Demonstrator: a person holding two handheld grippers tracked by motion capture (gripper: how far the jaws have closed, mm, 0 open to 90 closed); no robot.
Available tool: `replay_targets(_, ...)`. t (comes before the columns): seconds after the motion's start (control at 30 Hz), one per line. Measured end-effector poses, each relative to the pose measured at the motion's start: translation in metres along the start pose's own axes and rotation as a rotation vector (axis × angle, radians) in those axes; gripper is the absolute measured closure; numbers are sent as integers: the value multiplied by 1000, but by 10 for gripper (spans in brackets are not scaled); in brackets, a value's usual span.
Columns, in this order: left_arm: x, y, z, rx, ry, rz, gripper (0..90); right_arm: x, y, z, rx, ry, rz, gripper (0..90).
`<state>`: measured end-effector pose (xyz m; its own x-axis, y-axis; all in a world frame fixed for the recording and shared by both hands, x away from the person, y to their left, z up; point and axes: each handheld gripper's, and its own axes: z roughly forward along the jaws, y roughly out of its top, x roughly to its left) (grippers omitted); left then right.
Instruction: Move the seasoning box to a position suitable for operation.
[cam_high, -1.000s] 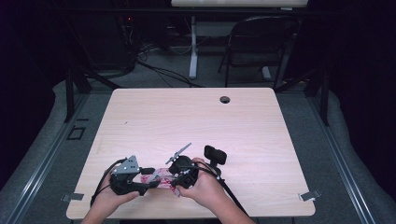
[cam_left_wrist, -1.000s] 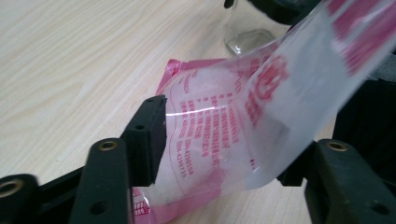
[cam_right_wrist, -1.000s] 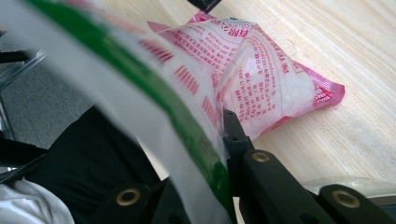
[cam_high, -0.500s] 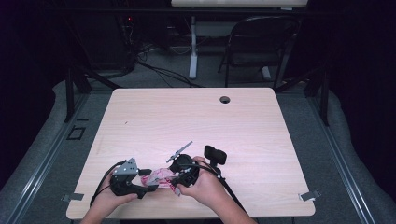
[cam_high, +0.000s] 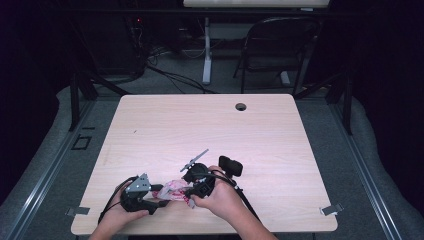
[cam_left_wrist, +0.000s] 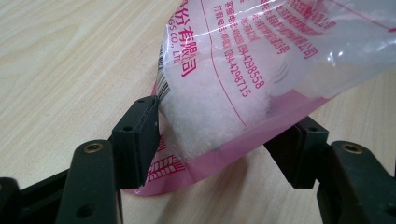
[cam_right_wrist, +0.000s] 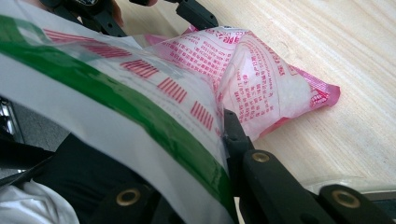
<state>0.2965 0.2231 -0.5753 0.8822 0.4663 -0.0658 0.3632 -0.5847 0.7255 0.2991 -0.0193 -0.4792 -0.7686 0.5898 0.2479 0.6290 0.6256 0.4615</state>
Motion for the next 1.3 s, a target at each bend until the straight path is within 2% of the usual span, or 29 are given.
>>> replay_targets(0.13,-1,-1,0,13,11,31,392,0,0,0,-5,8,8,900)
replay_targets(0.27,0,-1,-1,32,15,32,411,0,0,1,-16,14,21,900)
replay_targets(0.47,-3,1,1,40,60,54,446,-1,1,1,-7,16,14,900)
replay_targets(0.63,-2,1,3,35,60,32,450,-1,1,1,-7,19,12,900)
replay_targets(0.7,-2,1,3,32,65,24,479,-1,2,1,-3,17,8,900)
replay_targets(0.83,-4,2,3,36,86,33,541,-1,1,1,-22,24,24,900)
replay_targets(1.07,-9,7,3,59,124,47,610,-2,2,0,-24,18,14,900)
replay_targets(1.3,-13,13,0,64,158,57,642,-3,2,-4,-34,14,14,900)
